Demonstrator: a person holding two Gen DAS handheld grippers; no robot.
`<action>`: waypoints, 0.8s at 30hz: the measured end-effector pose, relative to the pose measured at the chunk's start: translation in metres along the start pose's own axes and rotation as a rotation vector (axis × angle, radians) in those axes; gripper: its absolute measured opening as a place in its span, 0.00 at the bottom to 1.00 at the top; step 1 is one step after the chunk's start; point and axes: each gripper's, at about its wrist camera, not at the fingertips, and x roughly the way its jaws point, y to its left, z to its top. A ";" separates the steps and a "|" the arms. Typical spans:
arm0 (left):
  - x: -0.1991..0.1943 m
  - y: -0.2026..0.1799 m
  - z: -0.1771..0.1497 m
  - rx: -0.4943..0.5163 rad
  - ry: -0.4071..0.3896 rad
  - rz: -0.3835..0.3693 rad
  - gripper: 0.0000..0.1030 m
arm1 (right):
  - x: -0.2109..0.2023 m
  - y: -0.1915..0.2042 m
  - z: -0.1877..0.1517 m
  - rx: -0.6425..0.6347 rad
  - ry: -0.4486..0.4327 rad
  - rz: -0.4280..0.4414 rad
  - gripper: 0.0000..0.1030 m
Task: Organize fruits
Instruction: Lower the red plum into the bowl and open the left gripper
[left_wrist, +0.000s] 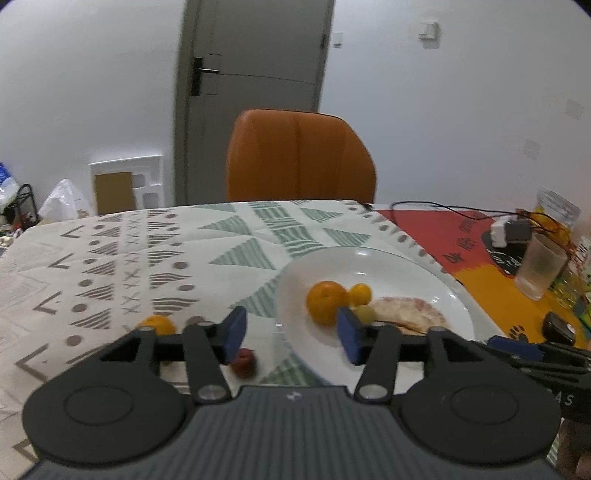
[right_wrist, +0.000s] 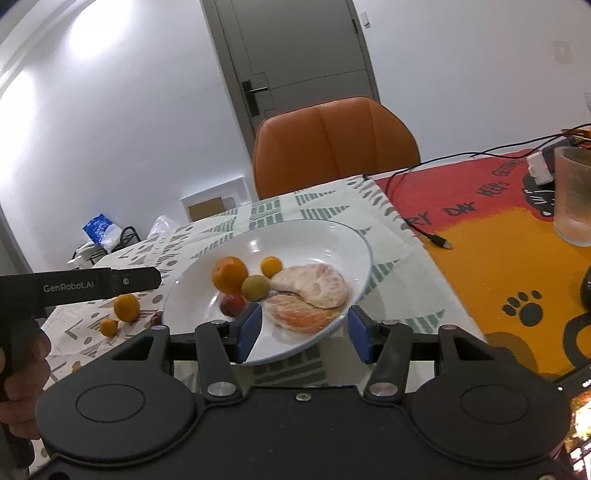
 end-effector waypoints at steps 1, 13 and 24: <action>-0.002 0.003 0.000 -0.005 -0.005 0.010 0.60 | 0.001 0.002 0.000 -0.003 0.001 0.005 0.51; -0.028 0.033 -0.005 -0.030 -0.030 0.098 0.74 | 0.009 0.030 0.000 -0.032 0.003 0.063 0.58; -0.048 0.062 -0.019 -0.085 -0.031 0.172 0.77 | 0.012 0.062 0.001 -0.083 -0.023 0.103 0.87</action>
